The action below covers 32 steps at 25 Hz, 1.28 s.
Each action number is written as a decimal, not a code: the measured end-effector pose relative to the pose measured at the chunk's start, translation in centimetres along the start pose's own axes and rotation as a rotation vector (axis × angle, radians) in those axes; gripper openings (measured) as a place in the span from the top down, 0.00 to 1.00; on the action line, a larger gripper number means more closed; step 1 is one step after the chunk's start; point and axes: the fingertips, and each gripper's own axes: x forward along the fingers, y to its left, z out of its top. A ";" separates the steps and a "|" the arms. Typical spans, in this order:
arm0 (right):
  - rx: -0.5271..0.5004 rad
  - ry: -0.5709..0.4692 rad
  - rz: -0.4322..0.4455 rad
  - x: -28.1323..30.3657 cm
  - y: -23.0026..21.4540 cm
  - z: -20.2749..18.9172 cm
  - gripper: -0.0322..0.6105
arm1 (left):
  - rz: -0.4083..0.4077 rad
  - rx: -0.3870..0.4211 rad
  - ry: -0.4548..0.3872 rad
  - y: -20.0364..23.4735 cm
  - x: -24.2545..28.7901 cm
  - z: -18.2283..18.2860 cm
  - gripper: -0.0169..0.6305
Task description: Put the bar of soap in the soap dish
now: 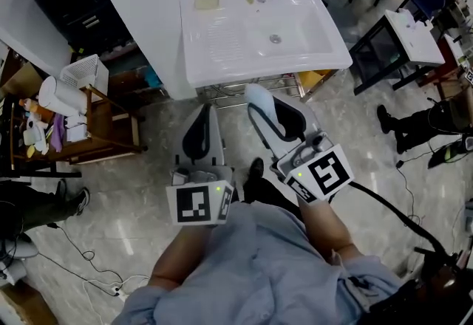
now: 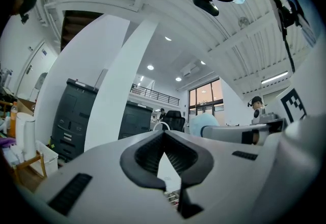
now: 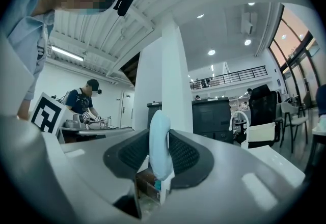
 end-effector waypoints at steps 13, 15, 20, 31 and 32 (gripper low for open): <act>0.035 -0.014 -0.017 4.0 -9.9 -1.5 0.77 | -0.026 0.054 0.097 -1.2 10.8 -3.4 0.97; 0.045 -0.017 -0.018 5.0 -12.3 -1.8 0.77 | -0.034 0.072 0.111 -1.5 13.4 -3.8 0.97; 0.065 -0.034 -0.005 7.2 -17.3 -2.2 0.77 | -0.035 0.110 0.118 -2.2 18.8 -4.0 0.97; 0.075 -0.073 0.059 10.6 -23.3 -1.5 0.77 | 0.040 0.179 0.122 -1.9 24.2 -3.1 0.97; 0.078 -0.073 0.065 10.9 -23.4 -1.7 0.77 | 0.049 0.182 0.127 -1.6 24.4 -3.2 0.97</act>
